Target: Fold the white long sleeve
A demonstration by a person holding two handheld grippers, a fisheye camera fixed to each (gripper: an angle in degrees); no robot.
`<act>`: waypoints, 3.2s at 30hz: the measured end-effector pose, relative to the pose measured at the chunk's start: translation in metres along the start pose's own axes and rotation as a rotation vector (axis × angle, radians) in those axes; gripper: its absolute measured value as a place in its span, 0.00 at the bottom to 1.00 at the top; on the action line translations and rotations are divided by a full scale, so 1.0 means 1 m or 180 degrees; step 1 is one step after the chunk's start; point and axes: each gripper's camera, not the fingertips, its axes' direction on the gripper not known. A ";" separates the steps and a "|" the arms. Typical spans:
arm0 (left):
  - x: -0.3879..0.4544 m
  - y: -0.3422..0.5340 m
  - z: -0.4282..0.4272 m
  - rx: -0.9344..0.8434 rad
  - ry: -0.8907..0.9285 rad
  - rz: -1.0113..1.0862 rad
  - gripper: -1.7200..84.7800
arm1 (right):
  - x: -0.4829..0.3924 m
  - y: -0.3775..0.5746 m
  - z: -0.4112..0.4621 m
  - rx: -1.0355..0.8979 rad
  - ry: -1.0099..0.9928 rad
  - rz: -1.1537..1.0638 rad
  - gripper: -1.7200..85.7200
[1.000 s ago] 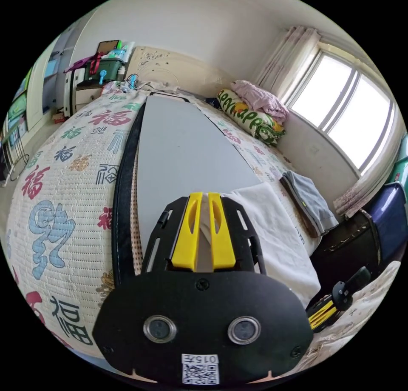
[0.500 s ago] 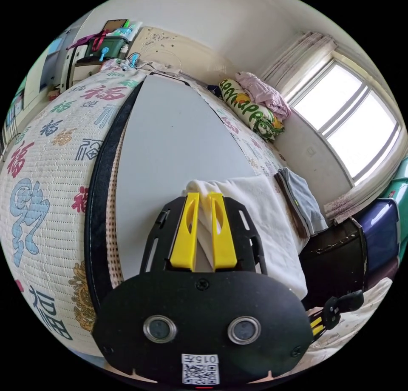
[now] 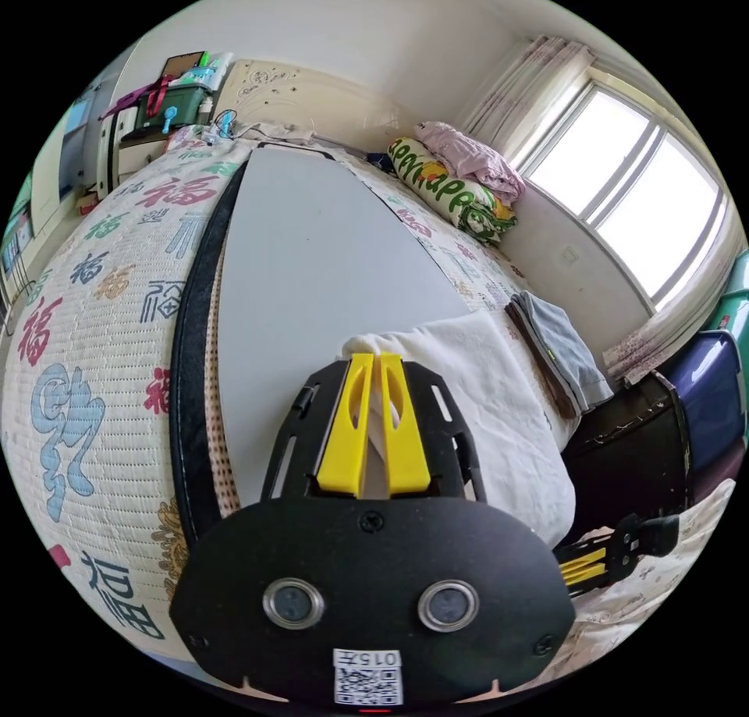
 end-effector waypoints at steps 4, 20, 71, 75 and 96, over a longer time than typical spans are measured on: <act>0.008 -0.007 -0.009 0.0125 -0.0043 0.0111 0.02 | -0.001 -0.010 -0.009 0.0296 -0.0315 0.0129 0.02; 0.014 -0.009 0.036 -0.0172 -0.0555 0.0356 0.03 | -0.067 -0.095 0.017 0.0284 0.0457 -0.0274 0.03; -0.013 -0.109 -0.170 0.0495 0.1009 0.0442 0.10 | -0.033 -0.573 -0.252 0.1678 -0.0591 0.1747 0.12; 0.079 -0.134 -0.254 0.0963 0.1035 0.1001 0.10 | -0.086 -0.563 -0.337 0.2274 -0.0430 0.1443 0.12; 0.446 -0.217 -0.271 0.0949 0.2075 0.2125 0.09 | -0.249 -0.459 -0.511 0.2604 0.1449 0.1005 0.12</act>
